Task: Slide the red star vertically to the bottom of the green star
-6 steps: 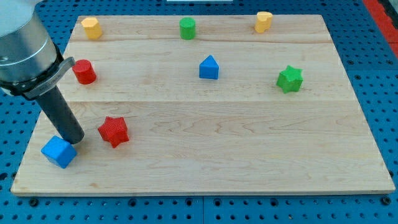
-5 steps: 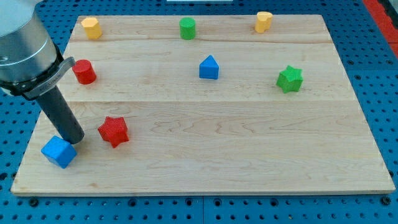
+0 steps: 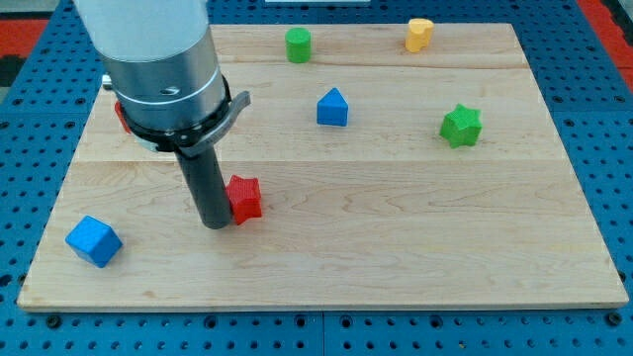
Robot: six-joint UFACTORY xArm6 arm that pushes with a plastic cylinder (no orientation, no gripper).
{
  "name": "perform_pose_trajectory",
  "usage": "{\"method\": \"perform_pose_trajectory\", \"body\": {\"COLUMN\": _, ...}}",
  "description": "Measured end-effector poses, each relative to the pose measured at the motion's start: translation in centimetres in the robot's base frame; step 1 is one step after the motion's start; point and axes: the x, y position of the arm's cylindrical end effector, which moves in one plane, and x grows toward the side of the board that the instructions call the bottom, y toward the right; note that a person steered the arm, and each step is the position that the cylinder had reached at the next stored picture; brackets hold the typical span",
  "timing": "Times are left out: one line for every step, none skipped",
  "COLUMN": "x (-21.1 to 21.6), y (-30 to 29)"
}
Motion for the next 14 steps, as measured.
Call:
{"method": "perform_pose_trajectory", "body": {"x": 0.0, "y": 1.1}}
{"method": "perform_pose_trajectory", "body": {"x": 0.0, "y": 1.9}}
{"method": "perform_pose_trajectory", "body": {"x": 0.0, "y": 2.1}}
{"method": "perform_pose_trajectory", "body": {"x": 0.0, "y": 2.1}}
{"method": "perform_pose_trajectory", "body": {"x": -2.6, "y": 1.3}}
{"method": "perform_pose_trajectory", "body": {"x": -8.1, "y": -0.2}}
{"method": "perform_pose_trajectory", "body": {"x": -8.9, "y": 3.2}}
{"method": "perform_pose_trajectory", "body": {"x": -5.7, "y": 4.0}}
{"method": "perform_pose_trajectory", "body": {"x": -5.4, "y": 1.8}}
{"method": "perform_pose_trajectory", "body": {"x": -3.9, "y": 1.1}}
{"method": "perform_pose_trajectory", "body": {"x": -3.1, "y": 8.6}}
{"method": "perform_pose_trajectory", "body": {"x": -0.9, "y": 8.2}}
{"method": "perform_pose_trajectory", "body": {"x": 0.3, "y": 5.9}}
{"method": "perform_pose_trajectory", "body": {"x": 1.7, "y": 13.2}}
